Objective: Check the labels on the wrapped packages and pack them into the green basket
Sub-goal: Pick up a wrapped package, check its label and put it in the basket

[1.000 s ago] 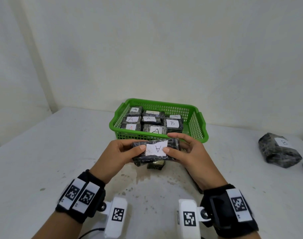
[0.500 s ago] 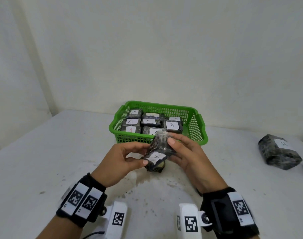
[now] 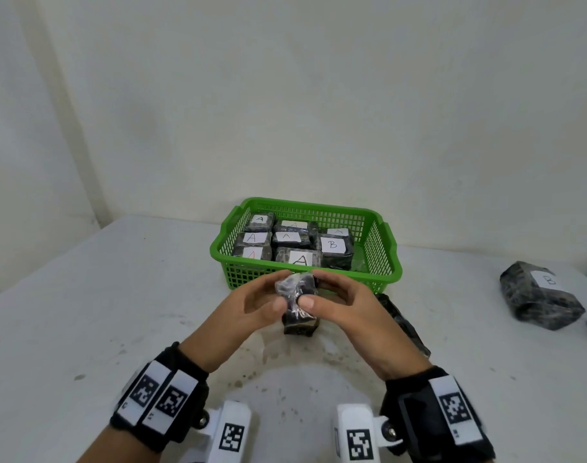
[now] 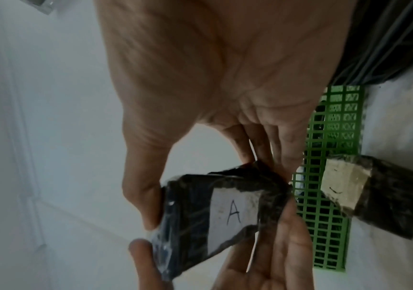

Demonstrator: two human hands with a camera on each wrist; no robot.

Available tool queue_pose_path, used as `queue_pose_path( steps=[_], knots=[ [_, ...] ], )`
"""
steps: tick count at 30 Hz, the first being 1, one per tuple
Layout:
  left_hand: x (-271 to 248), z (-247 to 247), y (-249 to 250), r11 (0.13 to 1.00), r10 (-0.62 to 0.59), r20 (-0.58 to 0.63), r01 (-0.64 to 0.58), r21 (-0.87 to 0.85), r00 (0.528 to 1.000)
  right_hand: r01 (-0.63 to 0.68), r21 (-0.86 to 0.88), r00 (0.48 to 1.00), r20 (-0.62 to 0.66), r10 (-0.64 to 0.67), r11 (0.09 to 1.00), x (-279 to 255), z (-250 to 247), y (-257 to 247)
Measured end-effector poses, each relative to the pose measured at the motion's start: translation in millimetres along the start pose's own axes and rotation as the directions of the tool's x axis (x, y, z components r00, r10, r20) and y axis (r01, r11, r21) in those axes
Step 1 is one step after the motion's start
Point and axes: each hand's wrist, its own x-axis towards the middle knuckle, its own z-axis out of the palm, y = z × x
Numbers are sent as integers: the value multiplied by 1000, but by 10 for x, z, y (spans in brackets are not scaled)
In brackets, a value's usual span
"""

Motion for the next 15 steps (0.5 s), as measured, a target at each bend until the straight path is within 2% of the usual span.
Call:
queue_pose_path(
  steps=[4,10,15],
  knots=[
    [14,3,-5,996,-19,-56,14,-92,998,-40,-36,995,91,43,999,-31,1,-4],
    [-29,48,55,994,-47,-4,46,-99,999,26,-19,1000,-4,-26,999,-32,31,-23],
    [-18,28,85,988,-35,-36,29,-151,999,-29,-26,997,66,31,999,-25,67,6]
  ],
)
